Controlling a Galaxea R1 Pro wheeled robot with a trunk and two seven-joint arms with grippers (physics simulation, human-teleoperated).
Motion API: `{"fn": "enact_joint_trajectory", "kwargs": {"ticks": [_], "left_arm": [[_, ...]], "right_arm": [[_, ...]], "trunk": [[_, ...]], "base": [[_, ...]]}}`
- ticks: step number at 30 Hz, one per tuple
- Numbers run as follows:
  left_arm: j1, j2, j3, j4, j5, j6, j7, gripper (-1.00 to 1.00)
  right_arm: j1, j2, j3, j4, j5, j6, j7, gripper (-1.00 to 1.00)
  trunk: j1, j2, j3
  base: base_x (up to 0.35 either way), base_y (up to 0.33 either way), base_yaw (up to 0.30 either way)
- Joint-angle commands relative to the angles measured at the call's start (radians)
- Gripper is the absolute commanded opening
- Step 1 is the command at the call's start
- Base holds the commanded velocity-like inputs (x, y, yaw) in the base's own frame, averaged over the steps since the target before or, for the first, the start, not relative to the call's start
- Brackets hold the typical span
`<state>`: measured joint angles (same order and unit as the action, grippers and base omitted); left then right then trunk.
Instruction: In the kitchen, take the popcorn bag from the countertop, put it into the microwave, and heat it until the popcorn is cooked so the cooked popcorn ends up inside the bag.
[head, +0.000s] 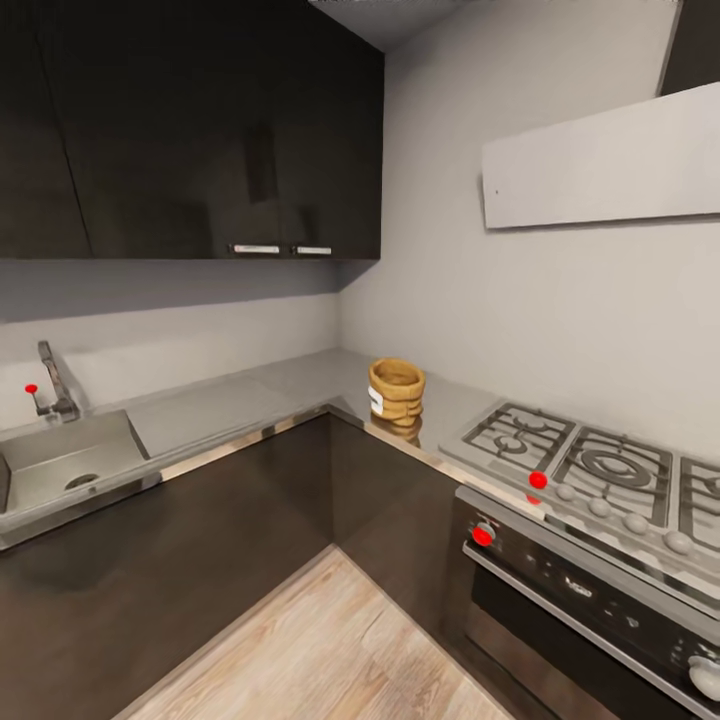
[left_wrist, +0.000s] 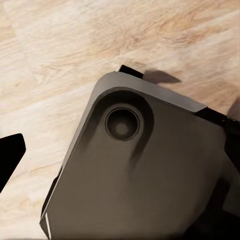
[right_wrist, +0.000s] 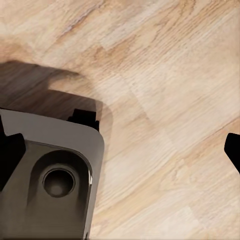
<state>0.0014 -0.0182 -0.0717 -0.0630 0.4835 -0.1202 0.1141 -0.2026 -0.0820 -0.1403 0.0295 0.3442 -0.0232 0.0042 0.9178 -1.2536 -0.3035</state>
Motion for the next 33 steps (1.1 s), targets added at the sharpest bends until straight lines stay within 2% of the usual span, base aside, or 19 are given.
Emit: {"fn": "enact_joint_trajectory", "kwargs": {"ticks": [1, 6, 9, 11, 33], "left_arm": [[0.0, 0.0, -0.009, -0.001, 0.005, 0.0, 0.001, 1.0], [0.0, 0.0, -0.014, -0.001, 0.003, 0.003, -0.009, 1.0], [0.0, 0.0, -0.014, -0.001, 0.003, 0.003, -0.009, 1.0], [0.0, 0.0, -0.014, -0.001, 0.003, 0.004, -0.008, 1.0], [0.0, -0.002, -0.011, -0.001, 0.003, 0.002, 0.006, 1.0]], "right_arm": [[-0.001, 0.0, -0.008, 0.003, 0.009, -0.001, 0.0, 1.0], [-0.001, 0.007, -0.01, 0.003, 0.01, 0.005, 0.023, 1.0], [-0.001, 0.012, -0.012, 0.003, 0.006, -0.006, 0.151, 1.0], [-0.001, 0.012, -0.013, 0.003, 0.005, -0.009, 0.168, 1.0], [-0.001, 0.009, -0.013, 0.003, 0.007, -0.001, 0.143, 1.0]], "trunk": [[-0.004, 0.007, 0.002], [-0.023, 0.042, 0.018], [-0.035, 0.063, 0.027], [-0.042, 0.077, 0.034], [-0.127, 0.231, 0.102]], "base": [[0.0, 0.0, 0.0], [0.0, 0.0, 0.0], [0.0, 0.0, 0.0], [0.0, 0.0, 0.0], [0.0, 0.0, 0.0]]}}
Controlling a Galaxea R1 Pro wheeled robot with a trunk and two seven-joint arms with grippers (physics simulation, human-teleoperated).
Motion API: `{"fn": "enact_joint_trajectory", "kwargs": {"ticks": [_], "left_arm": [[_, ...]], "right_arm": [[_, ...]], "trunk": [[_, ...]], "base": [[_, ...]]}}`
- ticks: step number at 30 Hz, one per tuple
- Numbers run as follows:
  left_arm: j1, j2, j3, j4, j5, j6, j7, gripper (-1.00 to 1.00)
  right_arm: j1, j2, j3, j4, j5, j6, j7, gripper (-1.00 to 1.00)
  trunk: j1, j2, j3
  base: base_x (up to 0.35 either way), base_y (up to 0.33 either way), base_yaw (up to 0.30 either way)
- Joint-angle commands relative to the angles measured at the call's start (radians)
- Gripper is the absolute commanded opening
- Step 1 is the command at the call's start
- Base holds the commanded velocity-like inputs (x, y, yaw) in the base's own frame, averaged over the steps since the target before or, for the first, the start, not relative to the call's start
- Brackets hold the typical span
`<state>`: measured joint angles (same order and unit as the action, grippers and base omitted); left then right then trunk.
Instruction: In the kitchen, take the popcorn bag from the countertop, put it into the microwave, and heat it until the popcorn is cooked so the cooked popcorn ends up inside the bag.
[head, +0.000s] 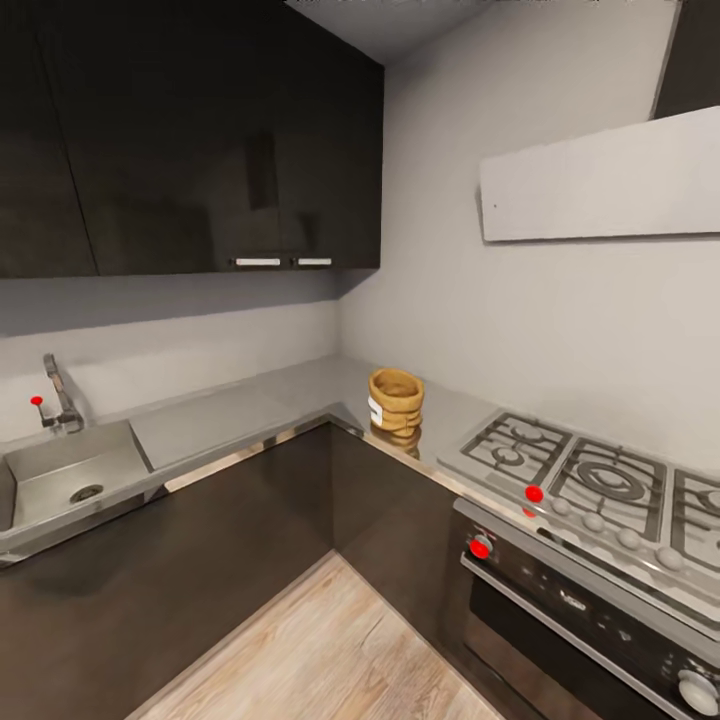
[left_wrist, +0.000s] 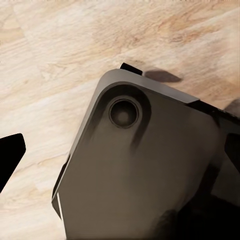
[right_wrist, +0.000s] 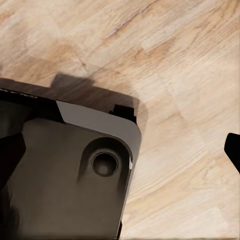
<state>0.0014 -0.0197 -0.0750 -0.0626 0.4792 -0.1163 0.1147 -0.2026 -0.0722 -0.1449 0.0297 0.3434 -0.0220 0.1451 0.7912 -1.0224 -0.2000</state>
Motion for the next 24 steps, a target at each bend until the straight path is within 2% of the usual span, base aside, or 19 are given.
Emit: {"fn": "enact_joint_trajectory", "kwargs": {"ticks": [1, 15, 24], "left_arm": [[0.0, 0.0, -0.008, -0.002, 0.007, -0.002, 0.005, 1.0], [0.0, 0.0, -0.008, -0.002, 0.009, -0.002, 0.007, 1.0], [0.0, 0.001, -0.007, -0.002, 0.011, -0.005, 0.007, 1.0]], "right_arm": [[-0.001, 0.001, -0.008, 0.002, 0.008, 0.001, 0.002, 1.0], [-0.001, -0.003, -0.006, 0.002, 0.009, 0.005, 0.003, 1.0], [-0.001, -0.007, -0.004, 0.002, 0.01, 0.005, 0.001, 1.0]], "trunk": [[-0.004, 0.006, 0.002], [-0.058, 0.104, 0.044], [-0.058, 0.104, 0.03]], "base": [[0.0, 0.0, 0.0], [0.0, 0.0, 0.0], [0.0, 0.0, 0.0]]}}
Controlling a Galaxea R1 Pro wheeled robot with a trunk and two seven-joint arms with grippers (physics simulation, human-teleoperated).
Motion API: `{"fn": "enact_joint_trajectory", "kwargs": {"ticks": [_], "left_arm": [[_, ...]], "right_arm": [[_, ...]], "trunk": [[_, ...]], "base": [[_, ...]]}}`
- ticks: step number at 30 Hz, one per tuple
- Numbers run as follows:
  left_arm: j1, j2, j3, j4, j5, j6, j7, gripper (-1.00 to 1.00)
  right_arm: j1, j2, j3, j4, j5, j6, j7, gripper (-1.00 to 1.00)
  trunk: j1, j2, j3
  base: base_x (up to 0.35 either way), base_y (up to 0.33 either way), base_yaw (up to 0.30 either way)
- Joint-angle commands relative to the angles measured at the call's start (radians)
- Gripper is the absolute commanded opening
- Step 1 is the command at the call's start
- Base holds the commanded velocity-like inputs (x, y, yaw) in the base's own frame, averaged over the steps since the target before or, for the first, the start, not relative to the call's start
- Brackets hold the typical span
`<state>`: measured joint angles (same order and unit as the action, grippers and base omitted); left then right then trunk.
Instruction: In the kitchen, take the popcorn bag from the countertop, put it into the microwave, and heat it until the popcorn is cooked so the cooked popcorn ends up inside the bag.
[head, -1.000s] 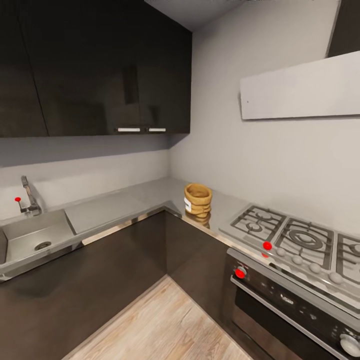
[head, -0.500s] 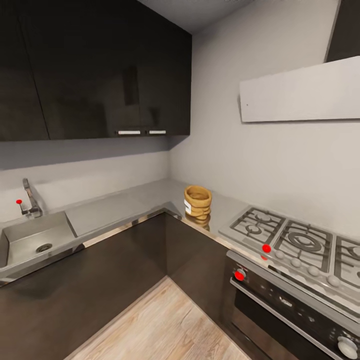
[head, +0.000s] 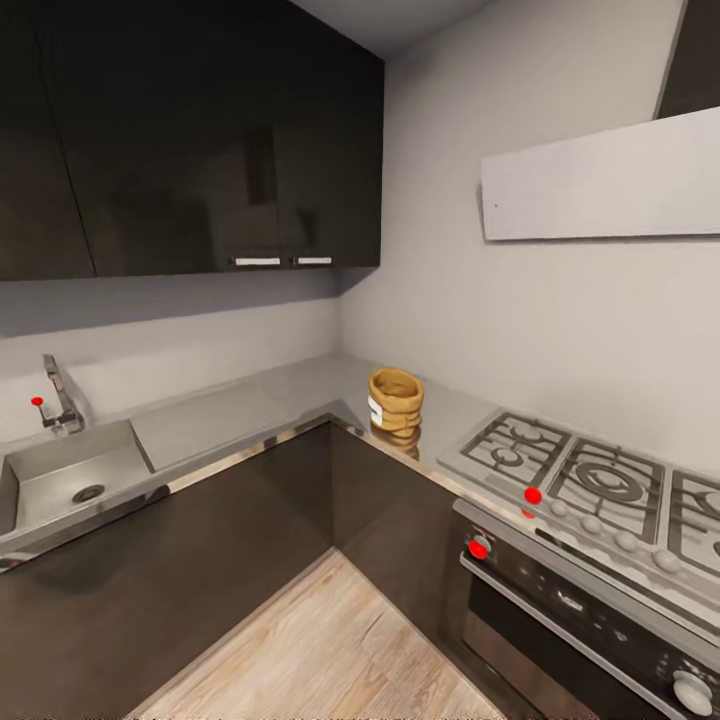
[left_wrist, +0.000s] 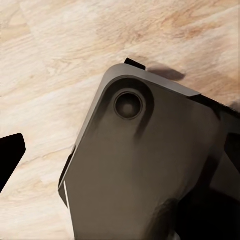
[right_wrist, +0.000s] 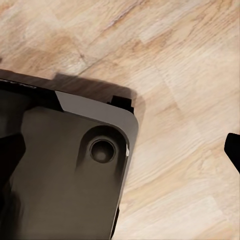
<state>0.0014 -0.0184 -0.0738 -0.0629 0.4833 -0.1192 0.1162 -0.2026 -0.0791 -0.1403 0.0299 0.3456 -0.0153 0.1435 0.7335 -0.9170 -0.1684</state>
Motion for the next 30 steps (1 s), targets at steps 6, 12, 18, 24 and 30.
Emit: {"fn": "enact_joint_trajectory", "kwargs": {"ticks": [6, 12, 18, 24, 30], "left_arm": [[0.0, 0.0, -0.006, -0.002, 0.01, -0.002, 0.004, 1.0], [0.0, 0.0, -0.006, -0.002, 0.007, -0.003, 0.003, 1.0], [0.0, -0.001, -0.007, -0.002, 0.002, -0.008, 0.003, 1.0], [0.0, -0.001, -0.007, -0.002, 0.001, -0.011, 0.003, 1.0], [0.0, -0.001, -0.007, -0.002, 0.001, -0.011, 0.003, 1.0]], "right_arm": [[-0.001, -0.002, -0.008, 0.002, 0.009, -0.002, 0.002, 1.0], [-0.001, -0.001, -0.008, 0.002, 0.009, -0.002, -0.008, 1.0], [-0.001, 0.004, -0.007, 0.002, 0.009, -0.003, -0.04, 1.0], [-0.001, 0.002, -0.007, 0.002, 0.009, -0.002, -0.044, 1.0], [-0.001, -0.002, -0.007, 0.002, 0.01, 0.001, -0.044, 1.0]], "trunk": [[0.0, -0.001, -0.011], [0.0, -0.001, -0.021], [0.0, -0.001, -0.03], [0.0, -0.001, -0.04], [0.0, -0.001, -0.05]], "base": [[0.0, 0.0, 0.0], [0.0, 0.0, 0.0], [0.0, 0.0, 0.0], [0.0, 0.0, 0.0], [0.0, 0.0, 0.0]]}}
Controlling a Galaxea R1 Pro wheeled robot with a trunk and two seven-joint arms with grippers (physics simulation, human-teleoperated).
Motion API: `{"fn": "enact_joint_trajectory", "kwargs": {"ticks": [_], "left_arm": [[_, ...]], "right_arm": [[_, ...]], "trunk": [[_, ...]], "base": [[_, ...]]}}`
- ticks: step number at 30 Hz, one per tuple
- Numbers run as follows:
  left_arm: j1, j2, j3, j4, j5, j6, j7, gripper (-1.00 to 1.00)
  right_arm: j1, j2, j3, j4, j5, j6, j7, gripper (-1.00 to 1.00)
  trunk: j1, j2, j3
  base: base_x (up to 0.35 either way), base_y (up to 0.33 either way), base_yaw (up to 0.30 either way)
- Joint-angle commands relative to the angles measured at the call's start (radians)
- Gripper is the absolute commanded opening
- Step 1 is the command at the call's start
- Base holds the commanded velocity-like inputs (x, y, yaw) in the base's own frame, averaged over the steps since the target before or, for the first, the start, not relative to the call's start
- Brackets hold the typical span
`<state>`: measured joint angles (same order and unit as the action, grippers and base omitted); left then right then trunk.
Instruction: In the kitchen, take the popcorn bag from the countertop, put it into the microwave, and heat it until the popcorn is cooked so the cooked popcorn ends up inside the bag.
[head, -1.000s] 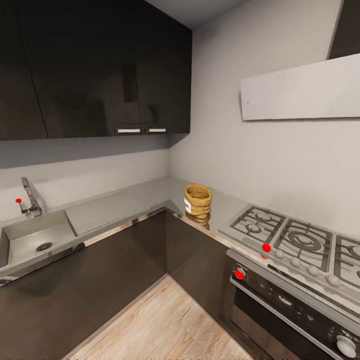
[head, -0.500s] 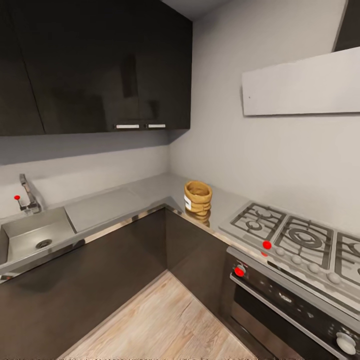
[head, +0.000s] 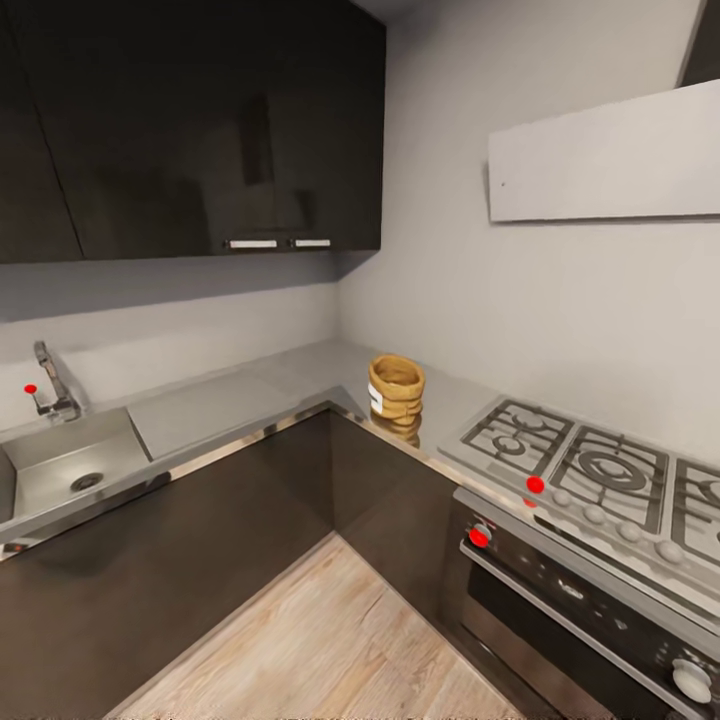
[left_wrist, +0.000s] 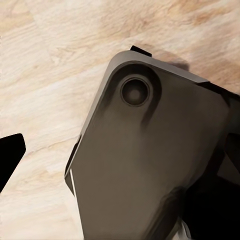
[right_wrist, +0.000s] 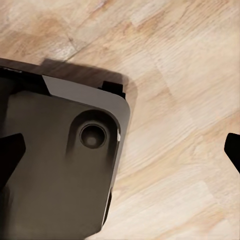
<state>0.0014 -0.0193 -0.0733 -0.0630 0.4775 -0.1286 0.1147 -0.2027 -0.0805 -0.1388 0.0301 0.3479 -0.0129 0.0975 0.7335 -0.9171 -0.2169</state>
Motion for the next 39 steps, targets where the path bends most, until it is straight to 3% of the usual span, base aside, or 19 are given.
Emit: {"fn": "enact_joint_trajectory", "kwargs": {"ticks": [1, 14, 39], "left_arm": [[0.0, 0.0, -0.008, -0.001, 0.006, -0.001, 0.005, 1.0], [0.0, 0.001, -0.009, -0.001, 0.006, -0.001, 0.005, 1.0], [0.0, 0.001, -0.009, -0.001, 0.006, -0.002, 0.005, 1.0]], "right_arm": [[-0.001, -0.001, -0.008, 0.002, 0.008, 0.0, 0.002, 1.0], [-0.001, 0.0, -0.008, 0.002, 0.008, 0.002, -0.04, 1.0], [-0.001, -0.004, -0.009, 0.002, 0.007, 0.002, -0.044, 1.0]], "trunk": [[0.0, -0.001, -0.003], [0.0, -0.001, -0.024], [0.0, -0.001, -0.064]], "base": [[0.0, 0.0, 0.0], [0.0, 0.0, 0.0], [0.0, 0.0, 0.0]]}}
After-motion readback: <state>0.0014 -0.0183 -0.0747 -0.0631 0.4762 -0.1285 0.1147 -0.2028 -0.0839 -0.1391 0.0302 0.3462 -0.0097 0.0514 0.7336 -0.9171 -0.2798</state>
